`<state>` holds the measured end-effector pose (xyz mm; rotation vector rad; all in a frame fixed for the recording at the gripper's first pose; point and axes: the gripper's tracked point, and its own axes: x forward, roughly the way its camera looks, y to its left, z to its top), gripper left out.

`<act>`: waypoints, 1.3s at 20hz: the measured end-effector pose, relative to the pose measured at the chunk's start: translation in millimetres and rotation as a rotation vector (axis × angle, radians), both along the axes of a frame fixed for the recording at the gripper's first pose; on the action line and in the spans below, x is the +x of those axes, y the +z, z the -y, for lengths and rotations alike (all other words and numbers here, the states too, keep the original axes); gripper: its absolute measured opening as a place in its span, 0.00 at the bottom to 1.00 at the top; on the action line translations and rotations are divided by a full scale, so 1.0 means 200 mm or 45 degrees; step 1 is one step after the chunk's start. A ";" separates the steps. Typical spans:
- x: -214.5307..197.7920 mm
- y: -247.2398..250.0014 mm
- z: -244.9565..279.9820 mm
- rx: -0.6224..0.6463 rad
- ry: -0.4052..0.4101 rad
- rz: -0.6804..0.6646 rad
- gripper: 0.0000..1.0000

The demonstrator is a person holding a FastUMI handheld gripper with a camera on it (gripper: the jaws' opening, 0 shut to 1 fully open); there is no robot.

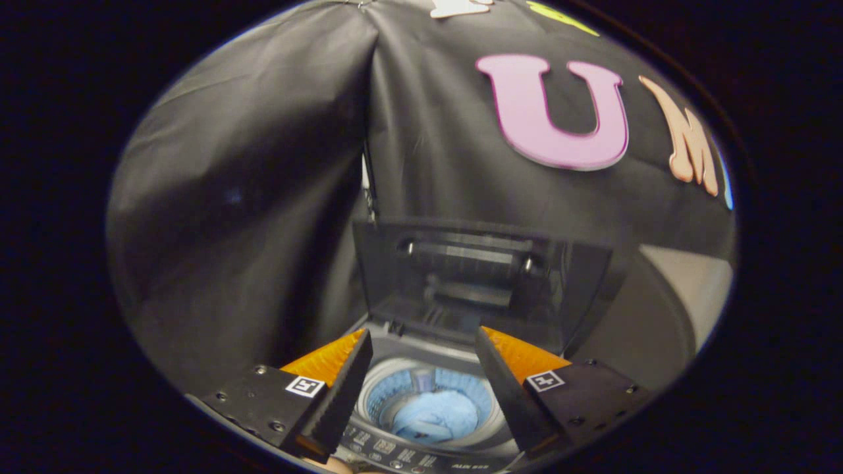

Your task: Put the clothes into the washing machine and then close the washing machine lid.

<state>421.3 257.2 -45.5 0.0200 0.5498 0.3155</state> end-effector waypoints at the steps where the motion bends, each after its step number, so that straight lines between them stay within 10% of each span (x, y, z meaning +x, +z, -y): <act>1: 0.09 0.12 0.01 0.011 -0.035 0.081 0.95; 6: 0.53 0.46 0.12 -0.057 -0.245 0.359 0.96; 11: 0.85 0.27 0.24 -0.127 -0.381 0.346 0.96; 26: 0.72 -0.17 0.16 -0.059 -0.335 0.109 0.96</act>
